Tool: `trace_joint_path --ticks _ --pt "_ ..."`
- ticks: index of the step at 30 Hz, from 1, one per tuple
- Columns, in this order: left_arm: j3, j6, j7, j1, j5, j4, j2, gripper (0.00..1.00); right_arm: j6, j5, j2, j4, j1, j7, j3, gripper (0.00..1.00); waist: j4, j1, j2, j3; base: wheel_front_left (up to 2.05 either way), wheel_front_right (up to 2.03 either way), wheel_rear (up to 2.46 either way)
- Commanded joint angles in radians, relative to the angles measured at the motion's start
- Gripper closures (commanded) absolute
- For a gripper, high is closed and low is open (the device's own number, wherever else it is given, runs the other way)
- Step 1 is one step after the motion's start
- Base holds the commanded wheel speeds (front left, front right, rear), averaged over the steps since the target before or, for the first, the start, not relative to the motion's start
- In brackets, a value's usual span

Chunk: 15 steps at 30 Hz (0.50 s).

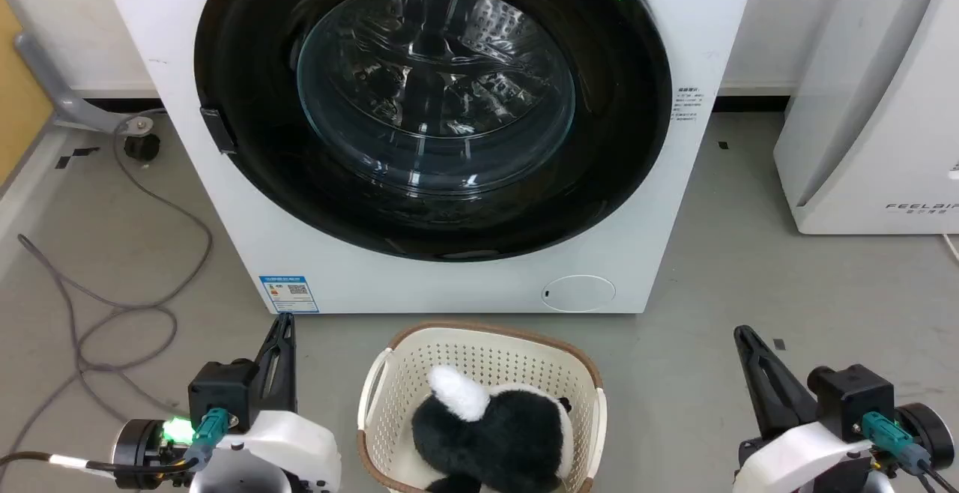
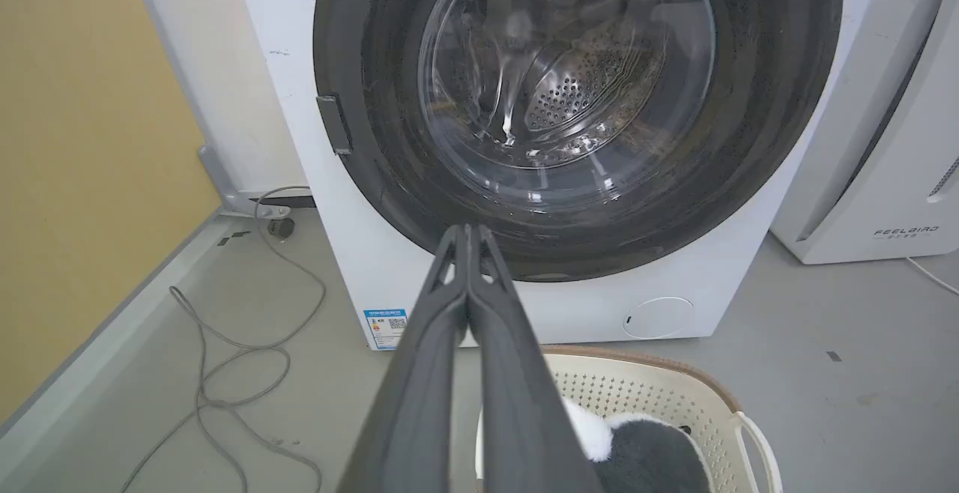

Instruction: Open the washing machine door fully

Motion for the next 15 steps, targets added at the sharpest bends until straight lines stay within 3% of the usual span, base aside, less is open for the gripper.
trace_joint_path --ticks 1,15 --pt "-0.002 0.003 0.000 0.014 0.003 -0.004 0.001 1.00 0.001 -0.008 0.004 -0.003 -0.014 0.001 0.000 1.00 0.000 0.0000 0.0000 0.000 0.00 0.00 0.00" --pt "-0.002 0.003 0.000 0.014 0.003 -0.004 0.001 1.00 0.001 -0.008 0.004 -0.003 -0.014 0.001 0.000 1.00 0.000 0.0000 0.0000 0.000 0.00 0.00 0.00"
